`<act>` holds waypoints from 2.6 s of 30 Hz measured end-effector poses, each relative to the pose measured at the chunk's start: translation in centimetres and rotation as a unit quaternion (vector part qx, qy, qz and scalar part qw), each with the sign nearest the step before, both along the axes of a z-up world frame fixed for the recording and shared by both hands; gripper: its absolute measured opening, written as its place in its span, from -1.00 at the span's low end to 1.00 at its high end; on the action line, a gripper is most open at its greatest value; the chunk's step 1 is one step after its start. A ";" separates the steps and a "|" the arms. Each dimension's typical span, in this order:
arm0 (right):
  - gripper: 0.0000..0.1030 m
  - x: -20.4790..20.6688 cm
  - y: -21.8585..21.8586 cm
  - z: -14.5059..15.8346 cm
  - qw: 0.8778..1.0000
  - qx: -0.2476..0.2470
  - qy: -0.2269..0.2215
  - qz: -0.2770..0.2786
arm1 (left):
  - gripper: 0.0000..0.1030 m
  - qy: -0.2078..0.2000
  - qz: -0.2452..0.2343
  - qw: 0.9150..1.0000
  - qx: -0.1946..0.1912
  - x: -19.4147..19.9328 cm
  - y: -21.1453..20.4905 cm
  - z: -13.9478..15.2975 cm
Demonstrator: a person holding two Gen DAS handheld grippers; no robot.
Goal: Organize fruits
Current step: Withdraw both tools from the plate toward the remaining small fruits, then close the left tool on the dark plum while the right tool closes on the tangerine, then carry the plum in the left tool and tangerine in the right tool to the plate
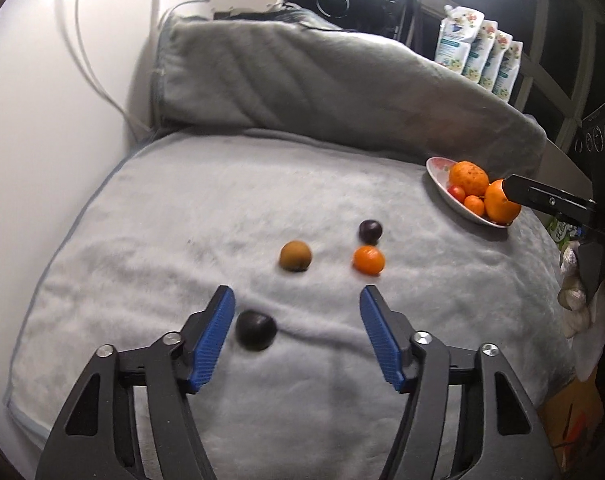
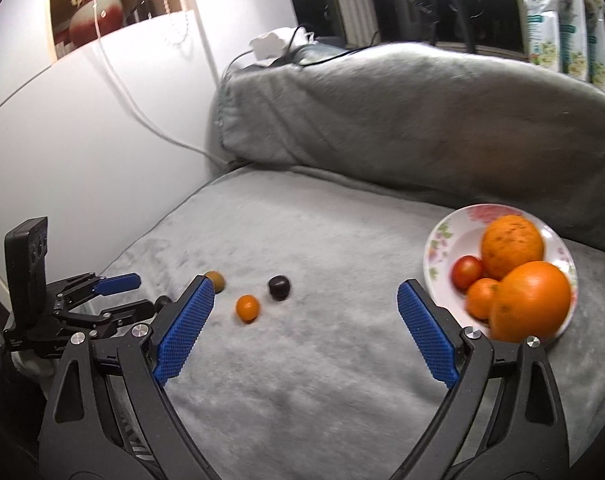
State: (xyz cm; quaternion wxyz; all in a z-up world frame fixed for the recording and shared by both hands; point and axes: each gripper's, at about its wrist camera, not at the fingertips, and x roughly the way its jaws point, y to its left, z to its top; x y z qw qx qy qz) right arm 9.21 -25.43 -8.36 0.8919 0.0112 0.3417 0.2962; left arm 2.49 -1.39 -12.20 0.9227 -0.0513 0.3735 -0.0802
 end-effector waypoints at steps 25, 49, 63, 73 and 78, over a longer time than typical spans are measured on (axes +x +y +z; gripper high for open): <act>-0.18 2.8 8.9 -7.0 0.989 -0.069 0.087 0.102 | -0.29 0.049 0.021 0.998 -0.029 1.0 2.5 -3.5; -0.52 3.6 10.8 -8.5 0.984 -0.100 0.094 0.113 | -0.52 0.056 0.018 0.998 -0.023 1.4 2.2 -4.4; -0.53 3.0 9.5 -6.9 0.989 -0.075 0.073 0.106 | -0.52 0.048 0.015 0.998 -0.037 1.1 2.0 -3.3; -0.54 2.6 6.2 -4.7 0.994 -0.052 0.055 0.076 | -0.53 0.037 -0.001 0.998 -0.048 1.7 0.7 -2.1; -0.54 2.6 4.1 -3.7 0.997 -0.043 0.044 0.054 | -0.53 0.025 -0.016 0.999 -0.045 2.5 -0.6 -1.2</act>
